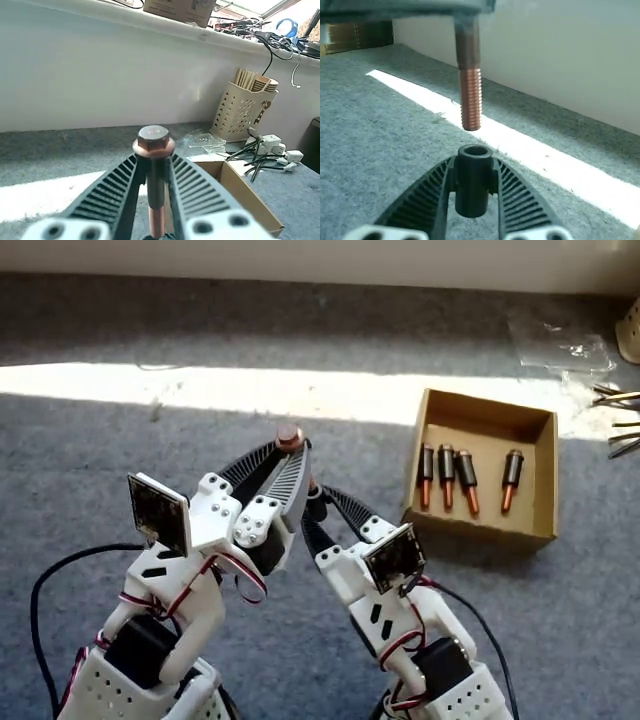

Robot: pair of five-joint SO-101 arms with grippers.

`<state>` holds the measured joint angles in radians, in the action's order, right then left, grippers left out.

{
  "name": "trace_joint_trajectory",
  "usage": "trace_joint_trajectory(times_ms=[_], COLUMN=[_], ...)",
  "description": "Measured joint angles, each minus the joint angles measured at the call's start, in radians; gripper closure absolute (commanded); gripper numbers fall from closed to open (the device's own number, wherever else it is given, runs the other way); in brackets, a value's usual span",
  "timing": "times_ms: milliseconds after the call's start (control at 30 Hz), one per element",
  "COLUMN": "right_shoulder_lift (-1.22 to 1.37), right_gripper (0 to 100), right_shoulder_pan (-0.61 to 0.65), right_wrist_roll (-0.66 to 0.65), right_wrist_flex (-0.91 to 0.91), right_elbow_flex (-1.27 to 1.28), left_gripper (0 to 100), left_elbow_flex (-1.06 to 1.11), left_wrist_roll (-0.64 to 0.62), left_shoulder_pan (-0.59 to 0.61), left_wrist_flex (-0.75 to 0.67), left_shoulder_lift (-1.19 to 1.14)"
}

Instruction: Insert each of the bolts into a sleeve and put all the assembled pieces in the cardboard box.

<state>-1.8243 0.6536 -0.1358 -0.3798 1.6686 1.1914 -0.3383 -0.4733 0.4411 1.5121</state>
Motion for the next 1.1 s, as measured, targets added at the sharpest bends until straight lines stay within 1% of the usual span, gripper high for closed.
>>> trace_joint_trajectory(times_ms=[367,467,733,1100], right_shoulder_lift=[0.0,0.0,0.003,0.002], right_gripper=[99.5,99.5,99.5,99.5], right_shoulder_pan=[0.0,0.0,0.0,0.002], right_wrist_roll=[0.0,0.0,0.0,0.0], right_wrist_flex=[0.0,0.0,-0.002,0.0], right_elbow_flex=[0.0,0.0,0.0,0.0], left_gripper=[99,99,99,99], left_elbow_flex=[0.0,0.041,0.081,0.095], left_wrist_roll=[0.0,-0.002,0.0,0.0], left_shoulder_pan=[0.002,0.002,0.003,0.002], left_wrist_flex=[0.026,0.026,-0.021,-0.025], left_shoulder_lift=[0.0,0.003,0.009,0.006])
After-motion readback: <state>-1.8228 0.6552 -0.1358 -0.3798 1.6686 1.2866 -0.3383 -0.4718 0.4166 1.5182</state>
